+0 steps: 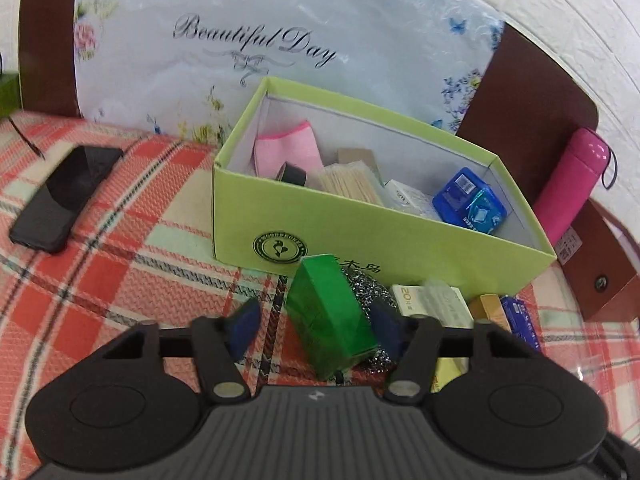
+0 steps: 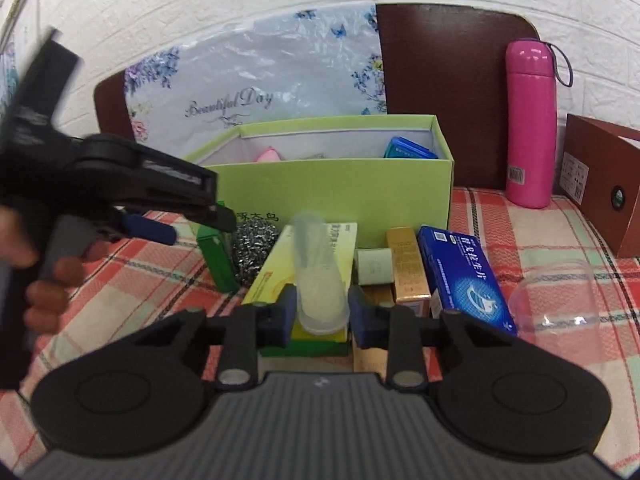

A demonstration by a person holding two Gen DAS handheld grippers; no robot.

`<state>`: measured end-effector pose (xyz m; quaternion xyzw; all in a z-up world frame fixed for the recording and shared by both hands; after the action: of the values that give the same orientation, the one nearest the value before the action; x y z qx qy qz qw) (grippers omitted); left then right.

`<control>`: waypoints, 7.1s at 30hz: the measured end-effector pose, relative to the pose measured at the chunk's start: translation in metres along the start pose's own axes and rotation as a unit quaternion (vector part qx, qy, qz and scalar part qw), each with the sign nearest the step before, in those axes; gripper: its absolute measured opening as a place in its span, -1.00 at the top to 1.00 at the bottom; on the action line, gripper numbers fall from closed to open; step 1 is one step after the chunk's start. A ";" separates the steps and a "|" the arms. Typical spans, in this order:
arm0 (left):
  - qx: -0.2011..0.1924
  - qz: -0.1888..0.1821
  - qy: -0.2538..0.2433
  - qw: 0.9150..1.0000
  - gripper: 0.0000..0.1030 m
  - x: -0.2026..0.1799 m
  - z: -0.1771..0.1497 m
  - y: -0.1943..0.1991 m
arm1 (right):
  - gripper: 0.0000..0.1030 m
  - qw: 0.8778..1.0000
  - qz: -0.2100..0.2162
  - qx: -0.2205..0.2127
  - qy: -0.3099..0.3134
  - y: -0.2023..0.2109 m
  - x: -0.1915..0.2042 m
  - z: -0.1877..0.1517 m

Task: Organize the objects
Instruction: 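Grasp the green soap box with the left tool while the right tool grasps a clear plastic cup, then carry soap box and cup into the lime-green box and open both tools, then withdraw both tools from the lime-green box, then grasp the yellow medicine box with the left tool while the right tool grasps the tan box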

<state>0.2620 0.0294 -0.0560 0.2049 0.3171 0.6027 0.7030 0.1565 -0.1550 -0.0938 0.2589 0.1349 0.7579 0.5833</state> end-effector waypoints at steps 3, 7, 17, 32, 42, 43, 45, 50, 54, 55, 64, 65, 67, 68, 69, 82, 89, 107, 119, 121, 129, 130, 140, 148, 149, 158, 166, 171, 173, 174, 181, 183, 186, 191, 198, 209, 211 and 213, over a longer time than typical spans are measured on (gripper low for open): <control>0.013 -0.031 0.046 0.998 0.59 0.017 -0.010 0.000 | 0.50 1.000 0.011 0.008 0.008 0.022 0.000 -0.015; 0.012 -0.052 0.053 0.997 0.59 0.031 -0.036 0.026 | 0.50 0.999 0.025 0.038 0.010 0.046 -0.003 -0.040; 0.046 -0.020 -0.035 0.998 -0.28 0.033 -0.095 0.078 | 0.44 0.995 0.034 0.088 0.006 0.082 -0.002 -0.077; 0.011 0.026 -0.146 0.989 -0.55 0.020 -0.073 0.045 | -0.14 0.997 -0.002 0.081 0.015 0.064 0.015 -0.069; 0.030 -0.014 -0.182 0.983 -0.38 -0.012 -0.107 0.061 | -0.14 0.996 -0.015 0.088 0.014 0.054 0.010 -0.067; 0.029 -0.022 -0.180 0.983 -0.38 -0.015 -0.108 0.064 | -0.14 0.996 -0.014 0.088 0.017 0.053 0.010 -0.067; 0.028 -0.016 -0.177 0.984 -0.43 -0.017 -0.109 0.065 | -0.14 0.995 -0.013 0.092 0.024 0.048 0.012 -0.065; 0.034 0.012 -0.150 0.988 -0.34 -0.014 -0.104 0.057 | -0.14 0.994 -0.011 0.104 0.041 0.037 0.015 -0.064; 0.033 0.010 -0.151 0.988 -0.34 -0.014 -0.102 0.057 | -0.11 0.993 -0.014 0.106 0.045 0.032 0.013 -0.062; 0.032 0.012 -0.152 0.988 -0.36 -0.014 -0.102 0.056 | -0.11 0.993 -0.012 0.106 0.046 0.031 0.013 -0.062; 0.023 0.013 -0.143 0.989 -0.27 -0.011 -0.096 0.049 | 0.48 0.993 -0.007 0.107 0.052 0.029 0.016 -0.062; 0.022 0.010 -0.141 0.990 -0.26 -0.010 -0.096 0.050 | 0.48 0.993 -0.005 0.109 0.048 0.030 0.016 -0.061; 0.022 0.003 -0.138 0.990 -0.26 -0.009 -0.095 0.054 | 0.48 0.993 0.005 0.112 0.039 0.033 0.016 -0.059; 0.021 -0.003 -0.137 0.990 -0.26 -0.010 -0.095 0.058 | 0.48 0.993 0.013 0.112 0.033 0.036 0.016 -0.057; 0.018 -0.010 -0.138 0.990 -0.26 -0.010 -0.094 0.061 | 0.48 0.993 0.021 0.111 0.027 0.039 0.016 -0.055; -0.088 -0.070 -0.134 0.984 -0.26 -0.034 -0.001 0.102 | 0.48 0.996 0.078 0.027 0.016 0.036 0.021 0.054; -0.125 -0.049 -0.104 0.985 -0.26 -0.030 0.075 0.076 | 0.48 0.997 0.060 -0.021 0.049 -0.013 0.024 0.128; -0.044 0.017 -0.077 0.996 -0.50 0.002 0.095 -0.050 | -0.31 0.997 0.008 0.028 0.077 -0.158 -0.001 0.121; -0.092 0.041 -0.111 0.989 -0.52 -0.025 0.082 0.020 | -0.95 0.995 0.016 -0.080 0.051 -0.056 -0.014 0.139; -0.087 0.040 -0.109 0.989 -0.52 -0.032 0.076 0.030 | -0.98 0.995 0.017 -0.085 0.049 -0.040 -0.014 0.136; -0.099 0.020 -0.115 0.988 -0.52 -0.048 0.036 0.075 | -1.00 0.995 0.003 -0.090 0.051 0.025 -0.011 0.108; -0.101 0.018 -0.113 0.988 -0.52 -0.048 0.029 0.079 | -1.00 0.995 0.000 -0.087 0.048 0.031 -0.012 0.102; -0.040 -0.009 -0.095 0.995 -0.52 -0.047 -0.055 0.070 | -1.00 0.998 -0.044 -0.047 0.002 0.057 -0.027 -0.002; -0.027 0.000 -0.107 0.994 -0.52 -0.070 -0.061 0.049 | -1.00 0.998 -0.060 -0.005 -0.011 0.054 -0.029 -0.045; -0.032 0.004 -0.112 0.993 -0.53 -0.076 -0.057 0.045 | -1.00 0.998 -0.058 -0.006 -0.013 0.054 -0.029 -0.045; -0.018 0.001 -0.147 0.989 -0.49 -0.100 -0.040 -0.005 | -0.91 0.998 -0.058 0.004 -0.001 0.050 -0.027 -0.044; -0.002 -0.053 -0.121 0.991 0.26 -0.061 -0.056 0.034 | -0.33 0.998 -0.048 0.027 0.011 0.006 -0.025 -0.030; -0.007 -0.052 -0.115 0.992 -0.08 -0.057 -0.063 0.045 | -0.14 0.997 -0.061 0.035 0.017 -0.017 -0.026 -0.022; -0.020 -0.043 -0.114 0.992 -0.42 -0.065 -0.058 0.044 | 0.20 0.997 -0.063 0.040 0.016 -0.018 -0.027 -0.024; -0.028 -0.038 -0.118 0.992 -0.42 -0.071 -0.056 0.044 | 0.20 0.997 -0.064 0.041 0.015 -0.017 -0.027 -0.025; -0.009 -0.004 -0.161 0.987 -0.53 -0.104 -0.041 0.004 | 0.40 0.997 -0.068 0.046 0.010 -0.010 -0.032 -0.029; 0.010 -0.005 -0.167 0.986 -0.54 -0.102 -0.040 -0.008 | 0.40 0.996 -0.068 0.048 0.015 -0.008 -0.031 -0.030; 0.022 -0.025 -0.139 0.990 -0.39 -0.086 -0.043 -0.010 | 0.41 0.996 -0.063 0.053 0.022 -0.002 -0.028 -0.033; 0.021 -0.040 -0.145 0.988 -0.37 -0.065 -0.061 0.027 | 0.42 0.996 -0.053 0.066 0.018 0.018 -0.023 -0.042; 0.063 -0.051 -0.153 0.985 -0.38 -0.037 -0.123 0.084 | 0.42 0.994 -0.022 0.101 0.022 0.072 -0.005 -0.073; 0.038 0.009 -0.191 0.981 -0.44 -0.046 -0.129 0.087 | 0.10 0.994 -0.028 0.094 0.052 0.077 0.009 -0.070; 0.046 0.011 -0.209 0.977 -0.44 -0.048 -0.128 0.082 | 0.10 0.994 -0.028 0.094 0.054 0.074 0.009 -0.067; 0.049 0.003 -0.215 0.975 -0.44 -0.048 -0.130 0.081 | 0.10 0.994 -0.025 0.095 0.054 0.071 0.008 -0.068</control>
<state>0.1101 -0.0143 -0.0854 0.3653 0.1871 0.5300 0.7420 0.0600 -0.1612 -0.1119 0.2684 0.2440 0.7399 0.5665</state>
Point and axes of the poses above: each gripper's, at about its wrist camera, not at the fingertips, and y roughly against the way its jaws point, x to its left, z to its top, the point moved 4 cm from there along -y, roughly the way its jaws point, and after that the axes turned 9 degrees about -y, right-handed, at the moved point
